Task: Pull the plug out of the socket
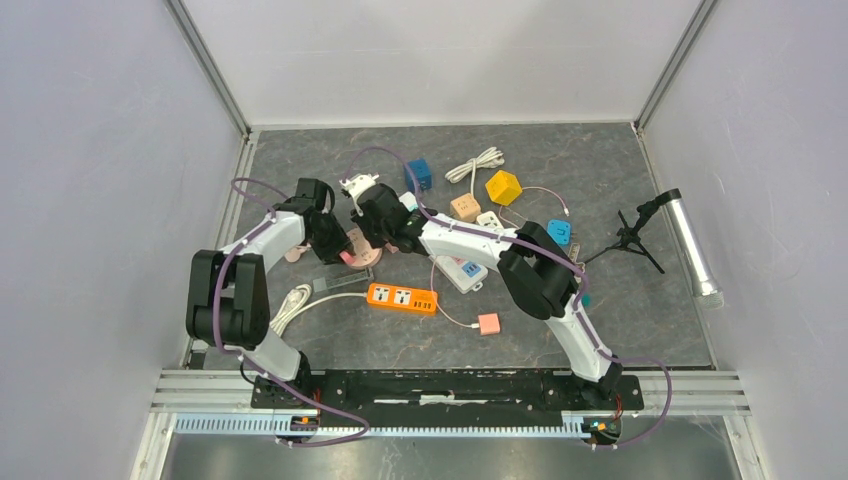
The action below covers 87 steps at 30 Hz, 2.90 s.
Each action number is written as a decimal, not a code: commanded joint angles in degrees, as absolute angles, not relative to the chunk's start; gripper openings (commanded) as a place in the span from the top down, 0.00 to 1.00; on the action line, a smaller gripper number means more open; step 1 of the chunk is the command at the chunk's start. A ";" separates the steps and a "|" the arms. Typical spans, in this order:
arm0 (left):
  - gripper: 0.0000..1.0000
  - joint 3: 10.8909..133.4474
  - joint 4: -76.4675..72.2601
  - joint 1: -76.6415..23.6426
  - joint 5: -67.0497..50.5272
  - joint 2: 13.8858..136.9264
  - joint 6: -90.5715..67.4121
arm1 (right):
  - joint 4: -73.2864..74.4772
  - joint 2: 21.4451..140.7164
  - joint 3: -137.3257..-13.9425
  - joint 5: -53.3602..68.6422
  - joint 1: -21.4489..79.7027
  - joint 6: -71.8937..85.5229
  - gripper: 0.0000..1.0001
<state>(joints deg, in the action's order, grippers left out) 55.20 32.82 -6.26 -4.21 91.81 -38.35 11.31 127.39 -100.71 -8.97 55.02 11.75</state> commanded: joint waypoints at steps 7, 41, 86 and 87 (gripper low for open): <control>0.54 54.77 34.80 -6.24 0.85 97.02 -38.30 | 8.47 125.58 -102.26 -4.95 55.69 10.72 1.00; 0.46 52.85 35.68 -6.35 3.24 98.40 -41.91 | -0.77 125.11 -101.00 12.64 52.83 21.06 1.00; 0.16 69.52 40.34 -6.99 -5.36 94.17 -34.98 | -2.88 104.56 -80.79 15.99 44.64 13.66 0.97; 0.15 69.44 40.32 -6.97 -5.16 93.68 -35.15 | -2.38 104.74 -80.25 16.92 44.87 13.09 0.96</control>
<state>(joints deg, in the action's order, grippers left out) 67.24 38.63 -6.87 -4.43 95.66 -37.78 -2.17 105.86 -82.85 9.91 43.99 16.97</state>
